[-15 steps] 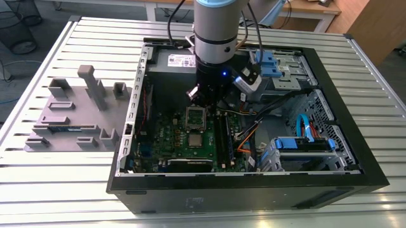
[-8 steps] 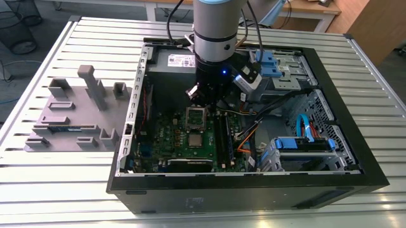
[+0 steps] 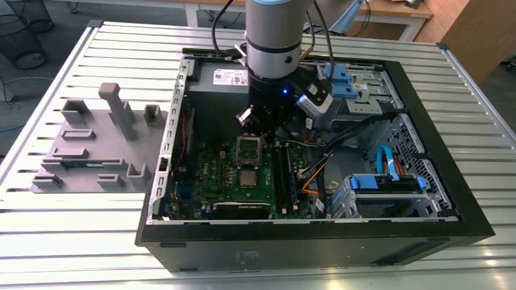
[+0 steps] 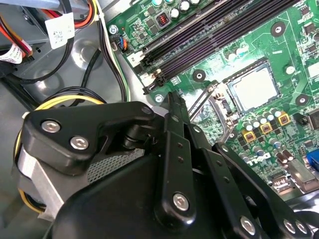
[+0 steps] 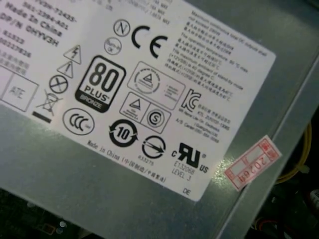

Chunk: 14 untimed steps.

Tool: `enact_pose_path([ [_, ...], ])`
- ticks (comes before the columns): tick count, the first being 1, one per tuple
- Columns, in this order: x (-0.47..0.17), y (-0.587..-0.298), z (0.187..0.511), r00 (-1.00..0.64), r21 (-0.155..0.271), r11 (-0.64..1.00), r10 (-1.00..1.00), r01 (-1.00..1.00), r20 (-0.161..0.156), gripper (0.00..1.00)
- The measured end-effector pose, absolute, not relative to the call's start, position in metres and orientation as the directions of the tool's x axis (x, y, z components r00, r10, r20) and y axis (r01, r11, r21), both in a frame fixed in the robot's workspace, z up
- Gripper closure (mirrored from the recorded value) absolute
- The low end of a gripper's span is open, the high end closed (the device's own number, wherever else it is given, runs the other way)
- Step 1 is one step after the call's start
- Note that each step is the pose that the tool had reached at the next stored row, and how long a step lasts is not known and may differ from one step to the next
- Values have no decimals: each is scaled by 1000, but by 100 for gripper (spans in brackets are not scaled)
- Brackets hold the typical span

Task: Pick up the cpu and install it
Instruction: 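Close the cpu cover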

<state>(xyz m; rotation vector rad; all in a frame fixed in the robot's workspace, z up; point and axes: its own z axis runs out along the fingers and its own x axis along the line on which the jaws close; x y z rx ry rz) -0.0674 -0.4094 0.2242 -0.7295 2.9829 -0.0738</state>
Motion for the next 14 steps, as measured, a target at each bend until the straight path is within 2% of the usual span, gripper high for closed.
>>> enact_pose_path([
  [14,-70,-409,229,-876,-70,876,-480,-476,-53,89],
])
